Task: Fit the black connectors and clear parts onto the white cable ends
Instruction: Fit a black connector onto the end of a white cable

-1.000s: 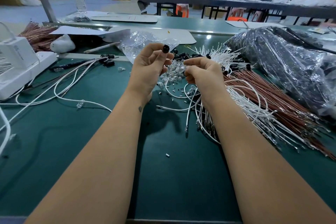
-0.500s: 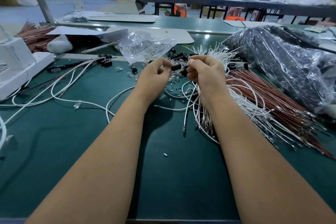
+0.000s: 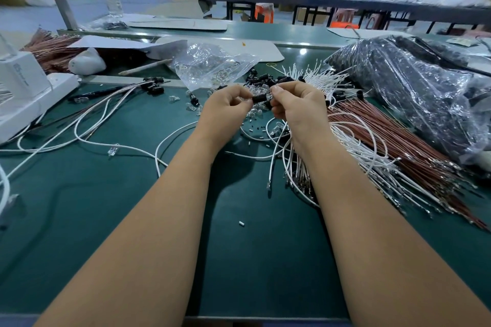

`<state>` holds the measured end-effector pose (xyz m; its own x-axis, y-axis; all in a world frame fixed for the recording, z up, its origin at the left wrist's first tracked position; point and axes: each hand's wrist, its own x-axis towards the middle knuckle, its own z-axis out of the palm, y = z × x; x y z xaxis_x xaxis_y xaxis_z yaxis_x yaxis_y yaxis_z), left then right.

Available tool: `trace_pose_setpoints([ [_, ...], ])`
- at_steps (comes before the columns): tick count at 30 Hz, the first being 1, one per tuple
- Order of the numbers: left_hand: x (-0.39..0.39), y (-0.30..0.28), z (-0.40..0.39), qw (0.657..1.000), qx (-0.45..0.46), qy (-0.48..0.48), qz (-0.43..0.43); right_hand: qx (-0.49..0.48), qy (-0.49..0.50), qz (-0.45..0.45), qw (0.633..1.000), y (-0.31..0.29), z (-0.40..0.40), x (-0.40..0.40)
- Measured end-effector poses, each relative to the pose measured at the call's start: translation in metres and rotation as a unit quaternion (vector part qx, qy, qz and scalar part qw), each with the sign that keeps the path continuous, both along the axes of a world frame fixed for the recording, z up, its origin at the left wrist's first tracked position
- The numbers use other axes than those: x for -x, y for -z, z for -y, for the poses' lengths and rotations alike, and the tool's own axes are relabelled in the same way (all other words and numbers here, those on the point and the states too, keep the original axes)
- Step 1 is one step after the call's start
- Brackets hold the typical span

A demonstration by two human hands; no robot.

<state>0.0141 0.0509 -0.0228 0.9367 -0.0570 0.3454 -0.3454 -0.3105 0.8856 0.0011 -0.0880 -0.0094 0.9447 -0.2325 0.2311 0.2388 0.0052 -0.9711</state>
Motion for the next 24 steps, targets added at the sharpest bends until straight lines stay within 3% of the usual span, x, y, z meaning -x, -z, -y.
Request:
trace_pose_setpoints([
  [13,-0.0009,0.0002,-0.001,0.999,-0.016,-0.027,0.017,0.028,-0.026,-0.002,0.999,0.0026,0.0026,-0.0011],
  [24,-0.0004,0.0026,-0.0047,0.999,0.004,0.03,0.026,0.026,-0.04,-0.015,0.999,0.0044,0.0072,0.0005],
])
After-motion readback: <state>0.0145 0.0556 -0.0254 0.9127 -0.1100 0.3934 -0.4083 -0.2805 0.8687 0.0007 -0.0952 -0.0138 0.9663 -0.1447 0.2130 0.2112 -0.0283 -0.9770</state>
